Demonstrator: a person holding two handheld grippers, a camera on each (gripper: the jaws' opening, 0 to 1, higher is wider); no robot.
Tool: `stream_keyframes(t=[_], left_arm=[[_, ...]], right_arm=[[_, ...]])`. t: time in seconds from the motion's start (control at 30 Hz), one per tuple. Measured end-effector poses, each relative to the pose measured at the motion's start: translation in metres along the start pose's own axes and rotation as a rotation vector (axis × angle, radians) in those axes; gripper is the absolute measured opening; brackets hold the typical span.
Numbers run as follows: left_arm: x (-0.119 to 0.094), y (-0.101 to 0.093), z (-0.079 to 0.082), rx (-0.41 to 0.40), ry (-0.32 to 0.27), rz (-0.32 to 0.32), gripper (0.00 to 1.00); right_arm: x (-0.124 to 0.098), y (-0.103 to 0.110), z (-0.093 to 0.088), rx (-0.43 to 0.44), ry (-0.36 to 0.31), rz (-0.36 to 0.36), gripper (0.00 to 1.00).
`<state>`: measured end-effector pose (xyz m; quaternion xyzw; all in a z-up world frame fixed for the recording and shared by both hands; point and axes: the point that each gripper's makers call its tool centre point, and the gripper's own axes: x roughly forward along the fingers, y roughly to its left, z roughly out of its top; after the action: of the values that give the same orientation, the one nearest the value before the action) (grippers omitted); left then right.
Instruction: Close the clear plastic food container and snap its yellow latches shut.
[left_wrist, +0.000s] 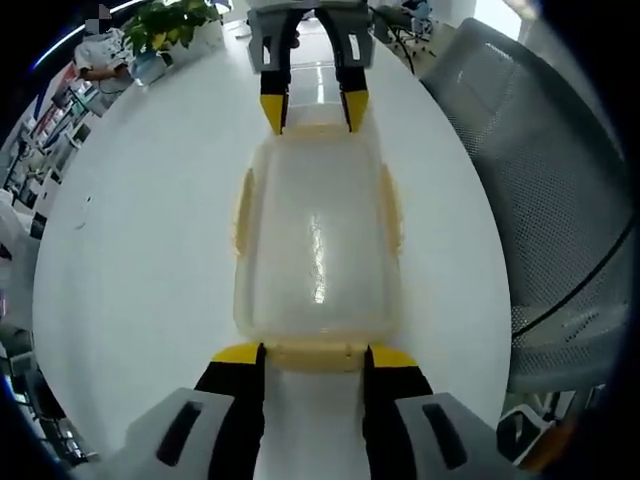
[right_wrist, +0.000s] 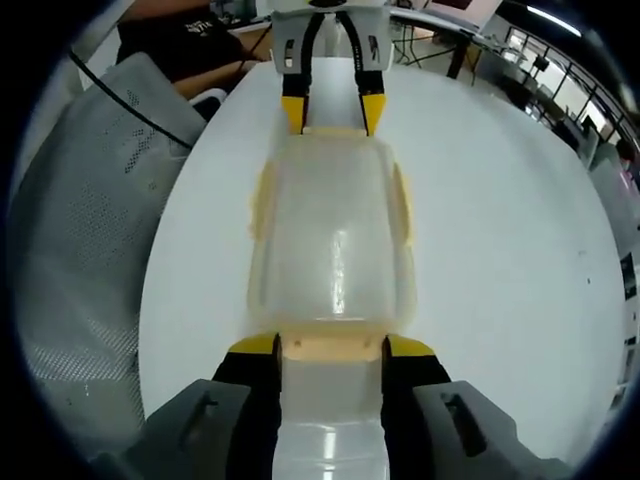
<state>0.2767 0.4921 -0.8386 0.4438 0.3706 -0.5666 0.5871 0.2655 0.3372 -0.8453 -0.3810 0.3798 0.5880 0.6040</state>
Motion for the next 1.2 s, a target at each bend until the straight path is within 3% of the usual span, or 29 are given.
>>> stream_keyframes(t=[1.0,1.2], left_arm=[[-0.001,-0.002,-0.002,0.002,0.007,-0.013,0.33],[-0.011,-0.001,0.004,0.011,-0.008,-0.002,0.33]], right_arm=[[-0.005,0.000,0.003,-0.018,-0.016,-0.004,0.35],[-0.010,0.001,0.004,-0.015,-0.009,-0.018,0.35]])
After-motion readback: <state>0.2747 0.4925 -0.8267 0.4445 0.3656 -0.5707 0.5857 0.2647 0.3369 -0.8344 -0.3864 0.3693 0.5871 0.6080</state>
